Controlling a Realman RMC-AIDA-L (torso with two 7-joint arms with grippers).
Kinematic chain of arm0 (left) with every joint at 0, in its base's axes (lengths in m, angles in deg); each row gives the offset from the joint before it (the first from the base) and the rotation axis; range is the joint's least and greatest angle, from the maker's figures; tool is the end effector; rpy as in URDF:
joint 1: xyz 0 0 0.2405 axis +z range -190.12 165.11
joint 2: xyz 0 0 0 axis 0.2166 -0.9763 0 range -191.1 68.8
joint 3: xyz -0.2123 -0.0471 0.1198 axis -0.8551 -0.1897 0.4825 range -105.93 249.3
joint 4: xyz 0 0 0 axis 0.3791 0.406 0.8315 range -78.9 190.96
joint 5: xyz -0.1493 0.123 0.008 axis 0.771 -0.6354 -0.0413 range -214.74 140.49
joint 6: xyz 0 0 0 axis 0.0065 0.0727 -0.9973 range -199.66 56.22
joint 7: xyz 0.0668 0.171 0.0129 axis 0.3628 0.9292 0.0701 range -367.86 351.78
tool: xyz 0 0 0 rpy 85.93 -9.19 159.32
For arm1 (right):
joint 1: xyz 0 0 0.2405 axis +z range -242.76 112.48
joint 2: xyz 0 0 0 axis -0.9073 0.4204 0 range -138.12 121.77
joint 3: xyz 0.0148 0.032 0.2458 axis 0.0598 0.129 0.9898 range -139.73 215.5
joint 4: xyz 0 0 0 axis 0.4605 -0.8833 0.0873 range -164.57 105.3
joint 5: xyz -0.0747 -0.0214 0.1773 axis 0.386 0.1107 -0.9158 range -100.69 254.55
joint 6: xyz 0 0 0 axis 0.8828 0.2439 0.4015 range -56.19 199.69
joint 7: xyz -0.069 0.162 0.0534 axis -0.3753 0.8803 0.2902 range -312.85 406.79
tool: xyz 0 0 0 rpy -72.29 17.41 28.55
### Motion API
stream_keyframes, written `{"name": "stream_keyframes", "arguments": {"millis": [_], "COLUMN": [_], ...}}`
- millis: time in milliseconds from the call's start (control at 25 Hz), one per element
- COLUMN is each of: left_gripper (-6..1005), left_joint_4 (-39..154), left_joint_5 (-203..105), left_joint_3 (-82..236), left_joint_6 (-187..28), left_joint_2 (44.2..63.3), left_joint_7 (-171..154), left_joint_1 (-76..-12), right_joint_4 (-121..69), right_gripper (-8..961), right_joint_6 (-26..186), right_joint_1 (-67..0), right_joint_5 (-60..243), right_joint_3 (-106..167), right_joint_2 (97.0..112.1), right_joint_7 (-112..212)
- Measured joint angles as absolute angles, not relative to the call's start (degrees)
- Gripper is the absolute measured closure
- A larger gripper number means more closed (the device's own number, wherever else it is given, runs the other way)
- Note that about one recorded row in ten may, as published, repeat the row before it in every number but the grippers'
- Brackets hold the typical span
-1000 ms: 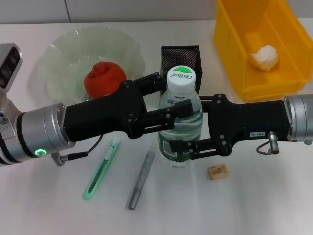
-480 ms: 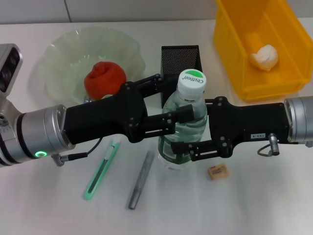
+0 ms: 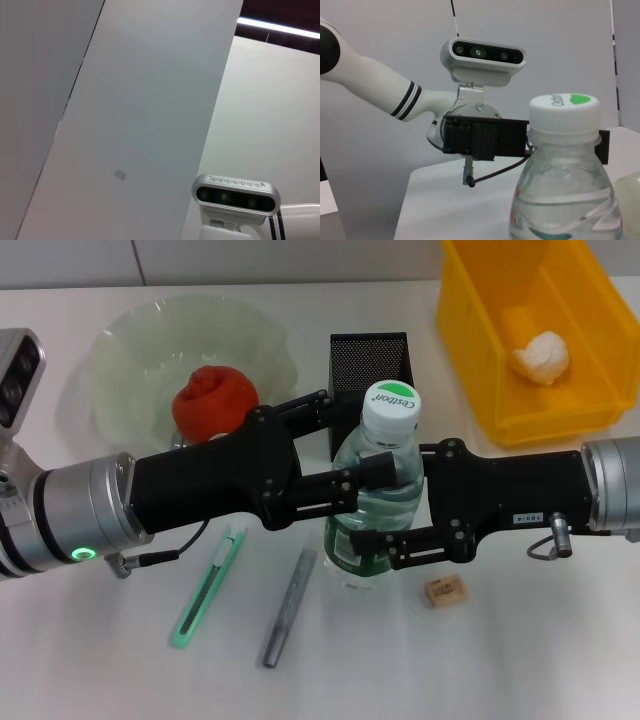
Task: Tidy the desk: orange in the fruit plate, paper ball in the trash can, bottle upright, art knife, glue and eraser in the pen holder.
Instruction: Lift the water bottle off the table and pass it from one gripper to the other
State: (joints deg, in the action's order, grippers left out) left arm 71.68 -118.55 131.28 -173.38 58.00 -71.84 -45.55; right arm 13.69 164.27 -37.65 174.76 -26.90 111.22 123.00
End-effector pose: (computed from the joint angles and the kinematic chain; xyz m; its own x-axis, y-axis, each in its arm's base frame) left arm -0.1568 0.2797 -0.0544 0.5291 0.2676 0.8052 0.2765 -0.9515 0.1346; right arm 0.1766 0.2906 -0.0591 0.8423 -0.1656 -0.5129 -0.1830 -0.9830 0.0169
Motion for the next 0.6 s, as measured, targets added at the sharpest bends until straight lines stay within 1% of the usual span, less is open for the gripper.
{"name": "stream_keyframes", "arguments": {"millis": [600], "left_gripper": [217], "left_joint_4": [74.4], "left_joint_5": [-118.9], "left_joint_3": [131.4], "left_joint_6": [-172.5], "left_joint_2": [57.60], "left_joint_7": [-72.4], "left_joint_1": [-45.0], "right_joint_4": [16.3], "right_gripper": [189], "right_joint_6": [165.4], "right_joint_1": [-37.8], "right_joint_5": [177.3], "right_joint_3": [-27.0], "right_joint_2": [111.09], "right_joint_7": [126.3]}}
